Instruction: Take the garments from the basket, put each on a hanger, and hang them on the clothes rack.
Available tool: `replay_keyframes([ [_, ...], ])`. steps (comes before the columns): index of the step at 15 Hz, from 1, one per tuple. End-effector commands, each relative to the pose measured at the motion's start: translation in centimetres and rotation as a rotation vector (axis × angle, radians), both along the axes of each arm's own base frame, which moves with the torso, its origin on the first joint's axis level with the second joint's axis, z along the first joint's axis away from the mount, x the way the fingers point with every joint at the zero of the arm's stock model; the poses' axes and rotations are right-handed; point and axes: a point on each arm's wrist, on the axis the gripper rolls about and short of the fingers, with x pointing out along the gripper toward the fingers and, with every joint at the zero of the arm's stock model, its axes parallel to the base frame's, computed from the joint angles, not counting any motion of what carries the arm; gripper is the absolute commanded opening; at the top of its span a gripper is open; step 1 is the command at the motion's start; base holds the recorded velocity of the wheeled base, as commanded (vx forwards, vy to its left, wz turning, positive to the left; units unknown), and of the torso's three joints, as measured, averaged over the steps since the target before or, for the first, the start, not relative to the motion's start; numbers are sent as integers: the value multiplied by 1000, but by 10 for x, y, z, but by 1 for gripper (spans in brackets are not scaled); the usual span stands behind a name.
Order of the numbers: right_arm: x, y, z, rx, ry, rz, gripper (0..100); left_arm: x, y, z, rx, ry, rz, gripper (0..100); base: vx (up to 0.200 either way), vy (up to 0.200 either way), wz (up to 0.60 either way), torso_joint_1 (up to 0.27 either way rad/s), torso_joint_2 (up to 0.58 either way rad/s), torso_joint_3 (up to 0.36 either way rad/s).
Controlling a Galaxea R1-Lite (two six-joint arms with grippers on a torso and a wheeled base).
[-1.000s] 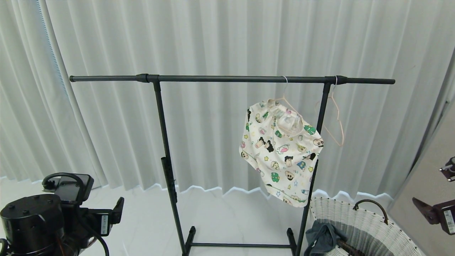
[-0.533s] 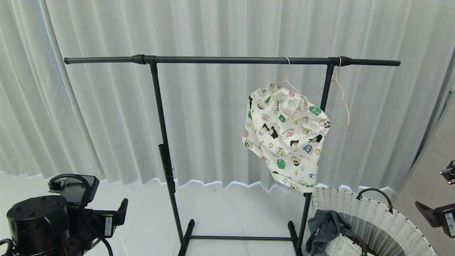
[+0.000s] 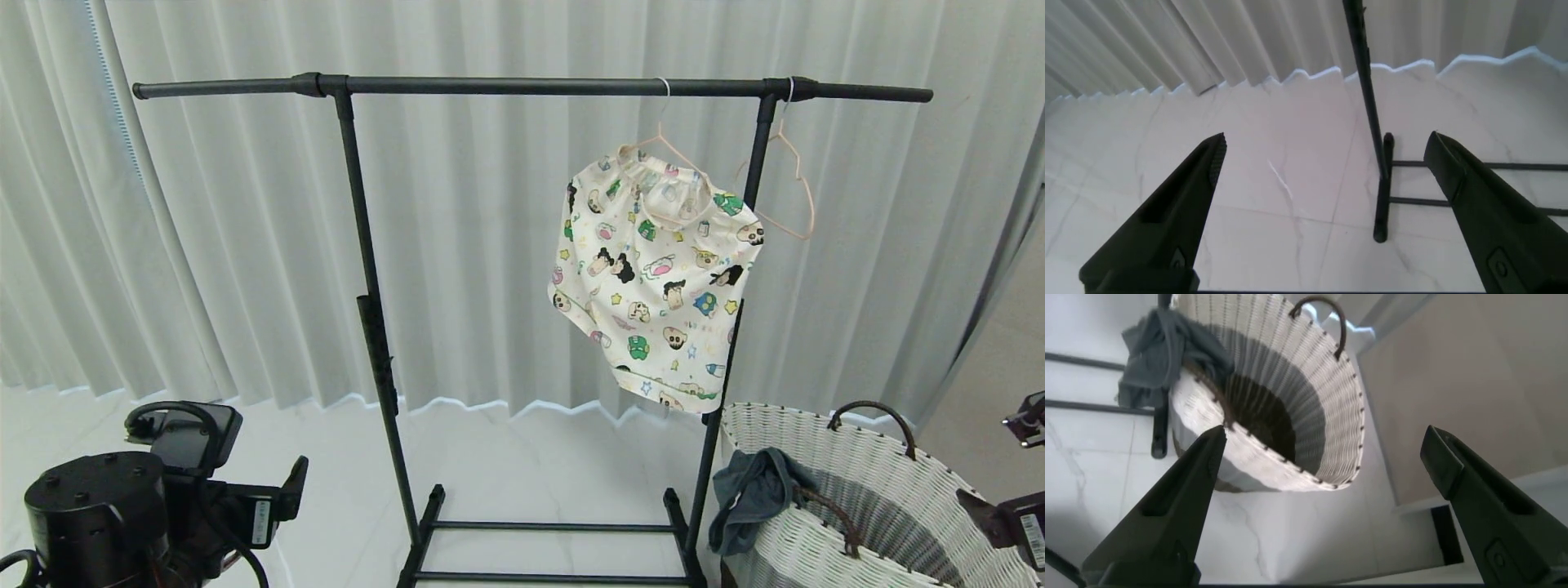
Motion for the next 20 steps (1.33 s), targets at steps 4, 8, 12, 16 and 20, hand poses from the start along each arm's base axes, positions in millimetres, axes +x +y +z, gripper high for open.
replay_keyframes([
  [4,-3,0,-6,-6,25,2,100,-1,-4,1,-1,-3,-23,100,0,0,0,-163,353,149],
  [8,-9,-1,-18,-23,75,10,100,-5,-9,5,-48,-35,-55,100,0,0,0,-20,65,31],
  [12,-15,-1,-27,-27,113,11,100,-10,-25,5,-122,-42,-117,100,200,0,0,-2,2,41],
  [16,-14,-1,-33,-30,145,14,100,-11,-26,5,-123,-42,-127,100,200,0,0,4,7,2],
  [20,-10,0,-45,-32,223,15,100,-10,-26,4,-120,-38,-128,100,200,0,0,2,5,5],
])
